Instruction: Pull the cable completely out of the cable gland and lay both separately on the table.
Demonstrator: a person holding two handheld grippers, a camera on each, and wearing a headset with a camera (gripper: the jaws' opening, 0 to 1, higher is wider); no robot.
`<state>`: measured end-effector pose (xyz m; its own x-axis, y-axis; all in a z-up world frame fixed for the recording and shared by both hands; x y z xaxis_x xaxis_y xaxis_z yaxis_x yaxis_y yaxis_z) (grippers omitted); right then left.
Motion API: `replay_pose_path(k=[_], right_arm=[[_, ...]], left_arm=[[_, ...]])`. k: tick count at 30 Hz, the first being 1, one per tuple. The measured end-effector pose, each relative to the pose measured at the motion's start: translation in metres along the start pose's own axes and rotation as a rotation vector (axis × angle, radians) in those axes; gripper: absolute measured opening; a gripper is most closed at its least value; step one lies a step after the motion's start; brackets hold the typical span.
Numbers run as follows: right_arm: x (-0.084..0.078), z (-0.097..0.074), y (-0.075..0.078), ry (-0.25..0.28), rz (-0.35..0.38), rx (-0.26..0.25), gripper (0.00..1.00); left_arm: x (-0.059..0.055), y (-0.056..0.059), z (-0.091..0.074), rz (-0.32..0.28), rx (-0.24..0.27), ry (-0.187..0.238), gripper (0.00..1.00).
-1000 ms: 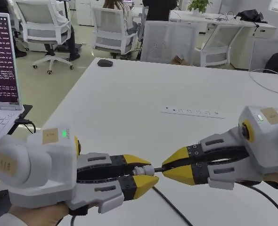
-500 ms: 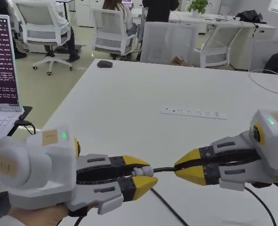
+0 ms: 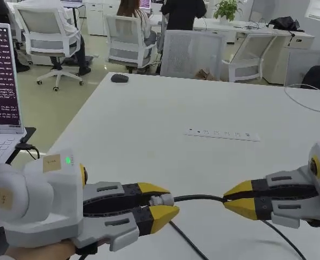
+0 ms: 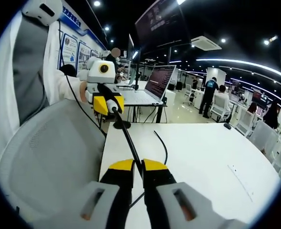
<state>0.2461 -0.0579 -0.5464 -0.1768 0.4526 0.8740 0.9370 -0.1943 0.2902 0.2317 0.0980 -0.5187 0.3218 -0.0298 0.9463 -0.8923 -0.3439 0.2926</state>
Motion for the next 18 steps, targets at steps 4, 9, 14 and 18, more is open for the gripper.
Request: replay_pose_path(k=[4,9,14,18], right_arm=[[-0.005,-0.001,-0.002,-0.006,0.016,-0.001,0.05],[-0.0063,-0.0002,-0.0031,-0.005,0.024,-0.002,0.05],[-0.0074,0.0012,-0.0031,-0.009,0.026,0.001,0.06],[-0.0094,0.0039,-0.0041,-0.019,0.033,0.015,0.06]], left_arm=[[0.0,0.0007,0.0004,0.001,-0.002,0.001,0.17],[-0.0004,0.0011,0.0008,0.001,-0.002,-0.001,0.17],[-0.0007,0.0013,0.0011,0.002,-0.003,-0.001,0.17],[-0.0011,0.0022,0.0015,0.005,-0.007,-0.005,0.17]])
Point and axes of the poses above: the centre of the closed fingertips' face, and the gripper's own axes: z roughly forward along the fingers, y roughly to its right, x roughly out of its top, the point moved 4 cm from there along -z, roughly backward along the fingers, and after that the axes turned 12 degrees about -z, right-handed, at the moved point
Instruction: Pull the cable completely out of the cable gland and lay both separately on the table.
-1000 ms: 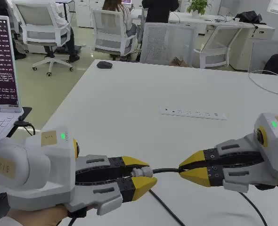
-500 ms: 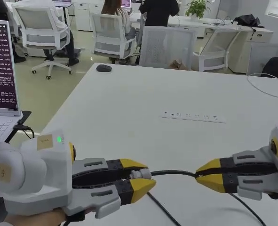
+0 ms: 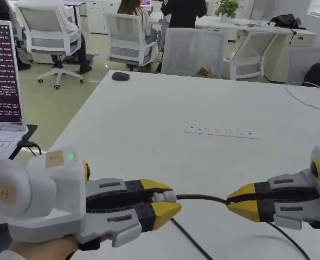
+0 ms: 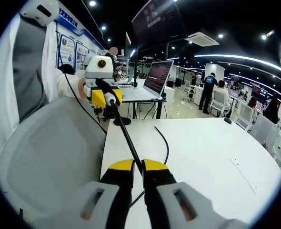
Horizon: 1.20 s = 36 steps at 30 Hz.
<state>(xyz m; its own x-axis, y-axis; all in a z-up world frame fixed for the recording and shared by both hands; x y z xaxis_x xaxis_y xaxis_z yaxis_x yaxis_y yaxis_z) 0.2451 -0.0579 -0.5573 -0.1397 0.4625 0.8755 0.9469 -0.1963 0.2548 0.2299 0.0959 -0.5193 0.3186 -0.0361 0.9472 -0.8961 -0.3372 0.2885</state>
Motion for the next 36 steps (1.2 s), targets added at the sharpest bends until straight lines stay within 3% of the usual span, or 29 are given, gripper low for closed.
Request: replay_pose_path(k=[5,12,17,27,32,36], right_arm=[[0.005,0.003,0.003,-0.037,-0.016,-0.005,0.12],[0.051,0.016,-0.005,0.017,-0.169,0.048,0.22],[0.069,0.029,-0.013,0.059,-0.203,0.084,0.22],[0.075,0.041,-0.017,0.079,-0.226,0.12,0.19],[0.074,0.044,-0.019,0.08,-0.231,0.142,0.08],[0.072,0.044,-0.021,0.087,-0.237,0.15,0.06]], left_arm=[[0.0,0.0,0.0,0.002,-0.001,-0.003,0.17],[0.0,0.0,0.001,-0.002,-0.005,-0.001,0.17],[0.0,0.0,0.001,-0.003,-0.006,-0.002,0.17],[0.001,0.001,0.001,-0.004,-0.013,-0.002,0.17],[0.001,0.001,0.001,-0.004,-0.016,-0.002,0.17],[0.001,0.002,0.001,-0.003,-0.02,-0.005,0.17]])
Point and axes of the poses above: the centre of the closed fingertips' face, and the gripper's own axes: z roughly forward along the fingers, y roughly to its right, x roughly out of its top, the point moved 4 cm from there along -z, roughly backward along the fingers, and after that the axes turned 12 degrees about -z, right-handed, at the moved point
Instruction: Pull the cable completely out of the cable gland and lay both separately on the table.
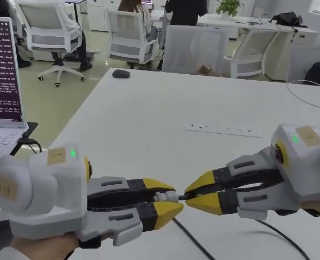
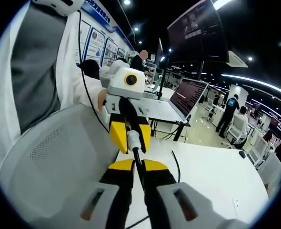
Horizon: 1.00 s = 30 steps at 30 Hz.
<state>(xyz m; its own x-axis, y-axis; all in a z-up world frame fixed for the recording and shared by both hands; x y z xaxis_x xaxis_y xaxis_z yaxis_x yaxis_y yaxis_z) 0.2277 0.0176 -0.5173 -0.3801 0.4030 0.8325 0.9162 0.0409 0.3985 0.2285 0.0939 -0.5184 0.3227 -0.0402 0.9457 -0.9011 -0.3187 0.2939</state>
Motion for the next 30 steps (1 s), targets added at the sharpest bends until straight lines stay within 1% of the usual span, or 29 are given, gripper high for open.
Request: replay_pose_path(k=[4,8,14,20,30], right_arm=[[0.0,0.0,0.0,0.005,-0.001,-0.004,0.05],[-0.004,-0.004,0.001,-0.005,0.002,-0.011,0.05],[-0.012,-0.015,0.003,-0.026,0.02,-0.034,0.06],[-0.022,-0.025,0.002,-0.041,0.048,-0.055,0.06],[-0.04,-0.043,0.004,-0.073,0.093,-0.106,0.06]], left_arm=[[0.0,0.0,0.0,-0.002,-0.001,0.002,0.17],[0.0,-0.001,-0.001,-0.006,0.003,0.004,0.17],[0.002,-0.002,-0.001,-0.014,0.005,0.014,0.17],[0.002,-0.002,-0.002,-0.015,0.006,0.015,0.17],[0.003,-0.002,-0.002,-0.015,0.009,0.021,0.17]])
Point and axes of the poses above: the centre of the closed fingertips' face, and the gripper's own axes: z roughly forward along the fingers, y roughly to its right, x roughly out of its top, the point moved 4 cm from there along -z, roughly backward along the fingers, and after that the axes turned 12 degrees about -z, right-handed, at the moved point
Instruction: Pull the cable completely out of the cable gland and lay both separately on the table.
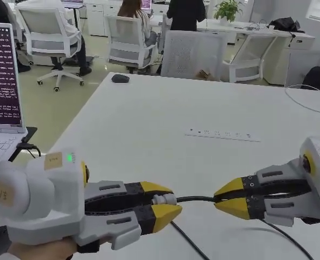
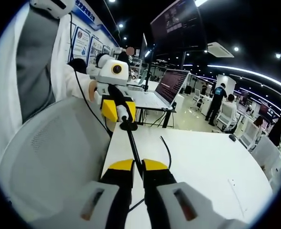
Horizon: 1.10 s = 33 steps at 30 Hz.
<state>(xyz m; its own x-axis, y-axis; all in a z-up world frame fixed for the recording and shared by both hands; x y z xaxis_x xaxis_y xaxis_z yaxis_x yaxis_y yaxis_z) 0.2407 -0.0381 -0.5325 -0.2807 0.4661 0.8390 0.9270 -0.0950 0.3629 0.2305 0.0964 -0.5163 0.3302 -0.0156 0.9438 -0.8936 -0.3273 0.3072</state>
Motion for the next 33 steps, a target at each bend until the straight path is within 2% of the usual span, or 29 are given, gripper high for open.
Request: replay_pose_path(k=[9,21,23,25,27,33], right_arm=[[-0.009,-0.008,-0.001,-0.016,0.023,-0.021,0.06],[-0.013,-0.003,-0.006,-0.018,0.057,-0.01,0.06],[-0.016,-0.001,-0.009,-0.049,0.079,0.018,0.07],[-0.018,0.0,-0.009,-0.096,0.036,0.022,0.1],[-0.014,0.001,-0.008,-0.088,0.042,0.018,0.16],[0.0,0.008,-0.003,-0.045,0.024,0.007,0.22]], left_arm=[[0.0,0.0,0.0,-0.005,0.0,0.004,0.17],[-0.001,0.0,0.001,0.004,-0.004,-0.006,0.17],[-0.002,0.001,0.001,0.007,-0.007,-0.01,0.17],[-0.003,0.001,0.002,0.011,-0.006,-0.02,0.17],[-0.004,0.001,0.002,0.012,-0.003,-0.025,0.17],[-0.003,0.0,0.001,0.007,-0.004,-0.02,0.17]])
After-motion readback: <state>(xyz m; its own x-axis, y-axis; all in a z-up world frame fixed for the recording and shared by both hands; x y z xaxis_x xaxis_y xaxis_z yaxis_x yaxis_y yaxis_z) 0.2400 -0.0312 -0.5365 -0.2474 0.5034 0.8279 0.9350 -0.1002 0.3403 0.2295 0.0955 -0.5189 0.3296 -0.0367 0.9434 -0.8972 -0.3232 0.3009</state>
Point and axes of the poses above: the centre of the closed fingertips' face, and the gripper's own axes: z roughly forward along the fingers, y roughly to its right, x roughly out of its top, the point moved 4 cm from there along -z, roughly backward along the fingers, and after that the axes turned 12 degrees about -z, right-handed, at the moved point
